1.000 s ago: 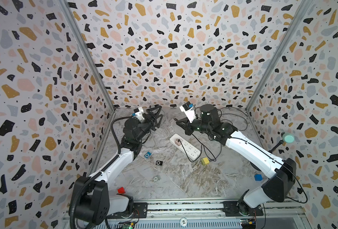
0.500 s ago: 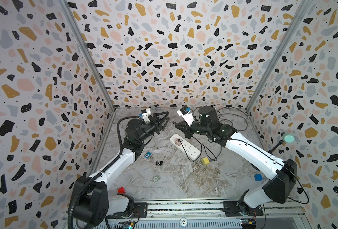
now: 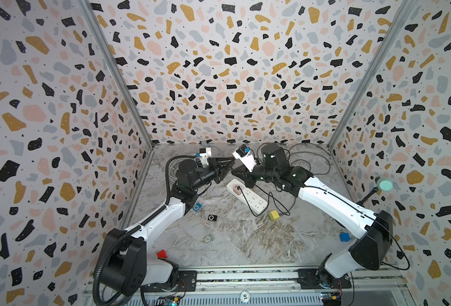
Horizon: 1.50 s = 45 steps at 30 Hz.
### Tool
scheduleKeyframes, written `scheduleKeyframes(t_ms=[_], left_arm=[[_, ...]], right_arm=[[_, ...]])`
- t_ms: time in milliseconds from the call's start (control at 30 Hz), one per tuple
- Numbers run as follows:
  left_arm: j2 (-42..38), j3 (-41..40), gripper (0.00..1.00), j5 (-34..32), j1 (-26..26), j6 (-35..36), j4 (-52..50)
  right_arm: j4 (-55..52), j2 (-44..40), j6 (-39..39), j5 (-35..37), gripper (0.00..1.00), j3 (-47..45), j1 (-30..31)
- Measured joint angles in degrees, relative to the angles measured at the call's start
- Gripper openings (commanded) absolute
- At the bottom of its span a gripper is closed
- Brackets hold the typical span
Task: Charge mp3
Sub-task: Pick up the charging cable from the center of the board.
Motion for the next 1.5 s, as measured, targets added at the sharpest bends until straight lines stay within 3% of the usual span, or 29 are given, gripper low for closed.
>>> scheduleKeyframes(t_ms=[100,267,367,433,1000,1500], left_arm=[[0.0,0.0,0.01,0.2,0.0,0.4,-0.7],[0.0,0.0,0.00,0.4,0.0,0.9,-1.2],[0.0,0.0,0.00,0.5,0.0,1.0,-1.3],[0.0,0.0,0.00,0.4,0.0,1.0,-1.3],[0.9,-0.3,0.00,0.4,-0.2,-0.9,0.5],[1.6,-0.7,0.00,0.3,-0.5,-1.2,1.1]], right_arm=[[-0.2,0.0,0.0,0.0,0.00,0.0,0.0],[-0.6,0.0,0.0,-0.1,0.00,0.0,0.0],[-0.8,0.0,0.2,-0.1,0.25,0.0,0.0],[-0.5,0.0,0.6,-0.5,0.32,-0.1,-0.3],[4.7,-0.7,3.1,-2.6,0.30,-4.0,-2.2],[6.2,-0.7,3.3,-3.2,0.21,-4.0,-2.3]])
